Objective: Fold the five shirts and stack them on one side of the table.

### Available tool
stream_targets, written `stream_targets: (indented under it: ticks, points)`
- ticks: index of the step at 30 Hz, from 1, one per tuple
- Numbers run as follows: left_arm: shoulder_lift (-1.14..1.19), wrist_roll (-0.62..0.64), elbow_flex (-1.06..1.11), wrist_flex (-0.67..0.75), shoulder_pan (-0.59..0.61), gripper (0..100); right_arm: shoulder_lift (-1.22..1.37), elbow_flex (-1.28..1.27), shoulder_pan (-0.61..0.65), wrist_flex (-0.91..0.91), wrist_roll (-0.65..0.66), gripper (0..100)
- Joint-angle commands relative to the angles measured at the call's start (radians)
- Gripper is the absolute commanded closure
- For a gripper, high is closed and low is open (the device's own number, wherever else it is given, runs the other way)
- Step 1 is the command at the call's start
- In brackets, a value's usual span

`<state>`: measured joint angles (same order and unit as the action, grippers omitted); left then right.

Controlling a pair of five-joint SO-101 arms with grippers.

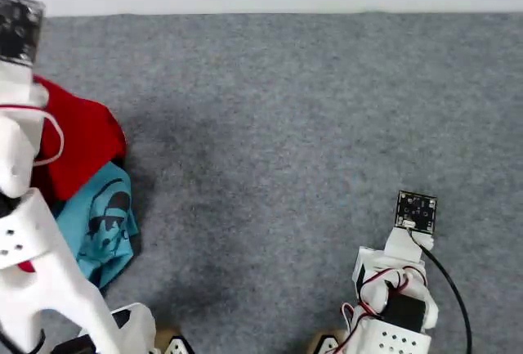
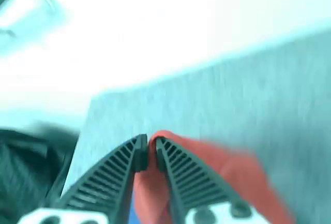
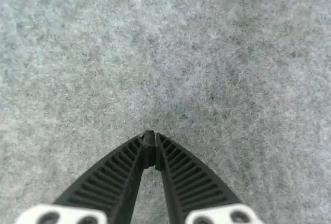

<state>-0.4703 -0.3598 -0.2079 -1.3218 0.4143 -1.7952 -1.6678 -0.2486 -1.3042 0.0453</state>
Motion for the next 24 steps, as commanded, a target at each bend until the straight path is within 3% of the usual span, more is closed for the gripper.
stream_targets:
  ticks: [1,5,18,21,24]
  points:
    - [-0.025,0.118,-0.077,0.169,-0.058,100,-0.015,-0.015,-0.01,-0.004,-0.005,99.0]
    - [-0.025,0.178,-0.096,0.333,-0.176,100,-0.015,-0.015,-0.01,-0.004,-0.005,99.0]
    - [0.044,0.173,-0.097,0.787,-0.605,100,-0.015,-0.015,-0.01,-0.004,-0.005,99.0]
    - [0.04,0.147,-0.096,0.769,-0.675,100,-0.015,-0.015,-0.01,-0.004,-0.005,99.0]
    - [0.038,0.117,-0.096,0.644,-0.697,100,-0.015,-0.015,-0.01,-0.004,-0.005,99.0]
